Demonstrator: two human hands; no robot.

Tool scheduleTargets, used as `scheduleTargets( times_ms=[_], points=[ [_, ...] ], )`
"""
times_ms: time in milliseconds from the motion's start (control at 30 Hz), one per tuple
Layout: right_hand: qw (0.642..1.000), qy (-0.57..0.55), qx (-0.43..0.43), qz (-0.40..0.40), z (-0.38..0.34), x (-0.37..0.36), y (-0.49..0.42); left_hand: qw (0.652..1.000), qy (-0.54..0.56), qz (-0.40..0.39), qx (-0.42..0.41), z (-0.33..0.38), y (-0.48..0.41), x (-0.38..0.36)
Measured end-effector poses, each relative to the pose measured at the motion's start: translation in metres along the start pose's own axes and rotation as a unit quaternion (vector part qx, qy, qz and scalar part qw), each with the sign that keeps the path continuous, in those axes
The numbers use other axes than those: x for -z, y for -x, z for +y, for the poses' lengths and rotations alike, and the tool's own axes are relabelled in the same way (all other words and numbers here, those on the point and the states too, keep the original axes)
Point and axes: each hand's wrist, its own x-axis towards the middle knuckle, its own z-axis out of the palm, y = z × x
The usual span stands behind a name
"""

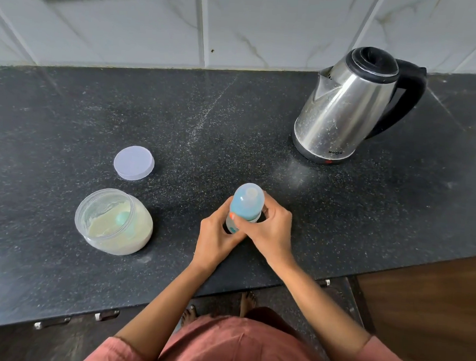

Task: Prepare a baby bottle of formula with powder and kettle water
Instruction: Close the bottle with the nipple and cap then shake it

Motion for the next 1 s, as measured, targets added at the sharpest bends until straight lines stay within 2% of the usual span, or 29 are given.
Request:
scheduleTargets(
  times_ms=[167,367,567,800,867,933,1000],
  points=[
    [0.999,0.007,0.007,0.030,-0.003,-0.006,0.004,1.000,-0.002,0.006,0.012,0.001,-0.001,0.000],
    [0.999,0.016,0.016,-0.041,0.003,0.000,0.004,1.000,0.005,0.002,0.009,-0.001,0.000,0.000],
    [0.997,0.039,-0.006,-0.064,0.013,0.005,0.002,1.000,0.006,-0.027,0.013,0.001,-0.002,0.002],
    [0.996,-0.002,-0.019,-0.085,0.020,0.006,-0.005,0.988,-0.105,-0.104,0.036,-0.007,0.001,0.022],
    [0.996,-0.025,-0.035,-0.075,0.019,0.010,-0.011,0.975,-0.180,-0.134,-0.004,-0.011,0.003,0.028],
    [0.989,-0.104,-0.087,-0.055,0.017,0.018,-0.019,0.955,-0.261,-0.135,-0.043,-0.015,0.002,0.032],
    [0.965,-0.206,-0.158,-0.040,0.015,0.030,-0.027,0.951,-0.287,-0.110,-0.028,-0.019,0.000,0.034]
  ],
)
